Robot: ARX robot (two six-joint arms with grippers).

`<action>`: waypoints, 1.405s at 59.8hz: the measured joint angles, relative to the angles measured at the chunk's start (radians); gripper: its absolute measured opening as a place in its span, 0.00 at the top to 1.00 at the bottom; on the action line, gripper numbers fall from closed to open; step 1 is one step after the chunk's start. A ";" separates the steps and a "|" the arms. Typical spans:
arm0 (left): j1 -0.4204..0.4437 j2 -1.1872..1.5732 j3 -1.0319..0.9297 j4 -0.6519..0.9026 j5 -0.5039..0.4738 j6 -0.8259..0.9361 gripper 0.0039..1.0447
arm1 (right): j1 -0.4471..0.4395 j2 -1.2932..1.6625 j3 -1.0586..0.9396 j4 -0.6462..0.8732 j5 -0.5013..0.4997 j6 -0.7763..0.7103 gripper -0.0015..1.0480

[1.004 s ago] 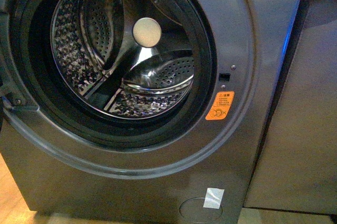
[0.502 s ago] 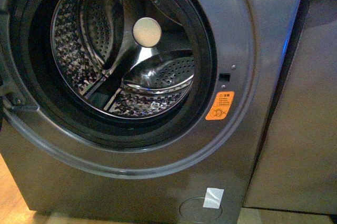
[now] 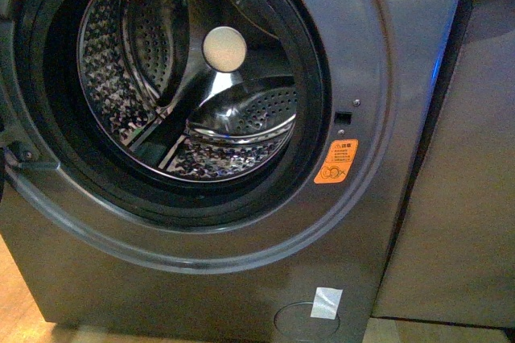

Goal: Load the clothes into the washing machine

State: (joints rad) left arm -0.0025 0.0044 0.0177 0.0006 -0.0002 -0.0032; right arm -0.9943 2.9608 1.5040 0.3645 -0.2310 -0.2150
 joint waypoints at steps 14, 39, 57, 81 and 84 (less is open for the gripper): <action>0.000 0.000 0.000 0.000 0.000 0.000 0.06 | 0.005 -0.063 -0.088 0.081 -0.027 0.058 0.87; 0.000 0.000 0.000 0.000 0.000 0.000 0.06 | -0.001 -0.322 -0.356 0.278 -0.184 0.062 0.88; 0.000 0.000 0.000 0.000 0.000 0.000 0.06 | -0.054 -0.613 -0.478 0.288 -0.312 0.101 0.88; 0.000 0.000 0.000 0.000 0.000 0.000 0.06 | -0.113 -1.009 -0.475 0.279 -0.461 0.286 0.88; 0.000 0.000 0.000 0.000 0.000 0.000 0.06 | -0.113 -1.063 -0.474 0.290 -0.475 0.320 0.88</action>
State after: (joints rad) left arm -0.0025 0.0044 0.0177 0.0006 -0.0002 -0.0036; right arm -1.1076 1.8976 1.0298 0.6548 -0.7063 0.1055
